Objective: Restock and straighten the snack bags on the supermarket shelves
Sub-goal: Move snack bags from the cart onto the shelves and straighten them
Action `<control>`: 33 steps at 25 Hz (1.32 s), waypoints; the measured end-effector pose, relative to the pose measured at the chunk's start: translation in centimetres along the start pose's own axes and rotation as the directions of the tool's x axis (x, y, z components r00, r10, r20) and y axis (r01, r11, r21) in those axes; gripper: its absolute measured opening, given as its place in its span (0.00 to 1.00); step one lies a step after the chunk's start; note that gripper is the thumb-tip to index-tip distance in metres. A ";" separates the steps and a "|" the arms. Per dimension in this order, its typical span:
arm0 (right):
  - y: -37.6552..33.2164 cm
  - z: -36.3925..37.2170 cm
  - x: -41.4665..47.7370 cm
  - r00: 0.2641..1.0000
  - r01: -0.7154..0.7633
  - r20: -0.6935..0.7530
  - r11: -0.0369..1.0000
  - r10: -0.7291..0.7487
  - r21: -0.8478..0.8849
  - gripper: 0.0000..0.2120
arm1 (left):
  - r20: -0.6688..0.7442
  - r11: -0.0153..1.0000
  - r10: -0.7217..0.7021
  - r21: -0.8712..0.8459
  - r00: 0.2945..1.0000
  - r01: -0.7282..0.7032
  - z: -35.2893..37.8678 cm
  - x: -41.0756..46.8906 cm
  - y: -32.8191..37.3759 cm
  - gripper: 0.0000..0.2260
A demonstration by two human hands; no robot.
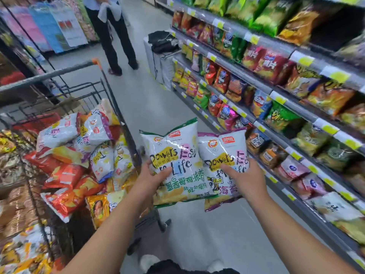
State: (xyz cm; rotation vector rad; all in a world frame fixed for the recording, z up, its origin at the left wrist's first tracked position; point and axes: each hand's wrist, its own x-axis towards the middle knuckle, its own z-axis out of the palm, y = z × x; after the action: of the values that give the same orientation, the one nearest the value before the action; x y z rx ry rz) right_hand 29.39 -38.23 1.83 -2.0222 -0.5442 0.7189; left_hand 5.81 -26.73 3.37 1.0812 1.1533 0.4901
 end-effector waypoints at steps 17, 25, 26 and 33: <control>-2.2 -22.6 4.6 0.797 -0.044 -0.584 0.980 0.153 0.196 0.33 | 0.600 0.974 0.103 0.101 0.793 -0.202 25.8 10.3 14.6 0.30; -8.7 -26.2 9.5 0.631 0.026 -0.758 0.972 0.164 0.232 0.56 | 0.767 0.949 0.146 0.070 0.625 -0.308 33.5 15.4 25.1 0.16; -9.5 -26.6 9.9 0.604 0.024 -0.780 0.975 0.163 0.223 0.57 | 0.781 0.948 0.156 0.053 0.605 -0.313 34.4 15.9 26.1 0.17; -12.9 -33.0 12.9 0.517 0.053 -0.841 0.974 0.162 0.221 0.41 | 0.827 0.929 0.209 -0.002 0.522 -0.370 42.0 17.2 31.5 0.15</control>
State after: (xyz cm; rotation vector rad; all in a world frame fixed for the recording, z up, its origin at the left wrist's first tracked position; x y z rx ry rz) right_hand 59.73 -43.66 23.60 -1.8881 0.2044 -0.2615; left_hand 56.53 -17.16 23.06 1.4501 0.1602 0.0791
